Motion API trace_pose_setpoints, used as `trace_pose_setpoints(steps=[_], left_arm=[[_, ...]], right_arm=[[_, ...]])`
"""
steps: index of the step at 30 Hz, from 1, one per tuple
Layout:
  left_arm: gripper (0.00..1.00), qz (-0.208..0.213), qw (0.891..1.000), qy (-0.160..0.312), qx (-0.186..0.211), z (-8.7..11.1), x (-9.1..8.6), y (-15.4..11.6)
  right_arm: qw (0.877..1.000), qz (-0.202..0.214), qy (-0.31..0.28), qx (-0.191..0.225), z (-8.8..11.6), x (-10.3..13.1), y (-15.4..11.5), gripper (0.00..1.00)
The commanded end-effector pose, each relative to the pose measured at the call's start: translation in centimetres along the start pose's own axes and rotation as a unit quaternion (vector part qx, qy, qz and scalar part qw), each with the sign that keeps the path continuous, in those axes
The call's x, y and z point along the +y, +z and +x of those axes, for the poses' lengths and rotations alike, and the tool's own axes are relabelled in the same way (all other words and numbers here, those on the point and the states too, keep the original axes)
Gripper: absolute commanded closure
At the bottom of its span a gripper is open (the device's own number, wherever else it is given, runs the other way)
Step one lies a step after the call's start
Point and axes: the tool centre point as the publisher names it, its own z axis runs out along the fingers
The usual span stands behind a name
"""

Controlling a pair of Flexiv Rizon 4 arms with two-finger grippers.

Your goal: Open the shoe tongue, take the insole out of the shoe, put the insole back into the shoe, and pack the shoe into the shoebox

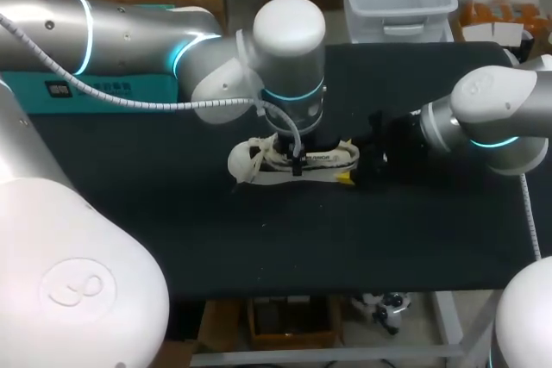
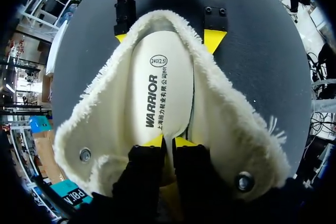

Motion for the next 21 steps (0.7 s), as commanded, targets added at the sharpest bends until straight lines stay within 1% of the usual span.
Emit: trace_pose_setpoints(steps=[1,6,13,21], left_arm=[[1.00,0.004,1.000,-0.003,-0.009,-1.4,-0.1,3.8],[1.00,0.016,1.000,-0.008,-0.009,-1.8,-0.2,2.4],[1.00,0.047,0.999,-0.011,0.003,-1.8,-1.1,-1.2],[1.00,0.057,0.998,-0.013,0.014,-1.7,-2.1,-3.2]], right_arm=[[1.000,-0.001,-0.001,0.004,0.3,-0.2,0.2,1.00],[1.000,-0.001,-0.001,0.004,0.3,-0.2,0.2,1.00],[1.000,-0.001,-0.001,0.004,0.3,-0.2,0.2,1.00],[1.000,-0.001,-0.001,0.004,0.3,-0.2,0.2,1.00]])
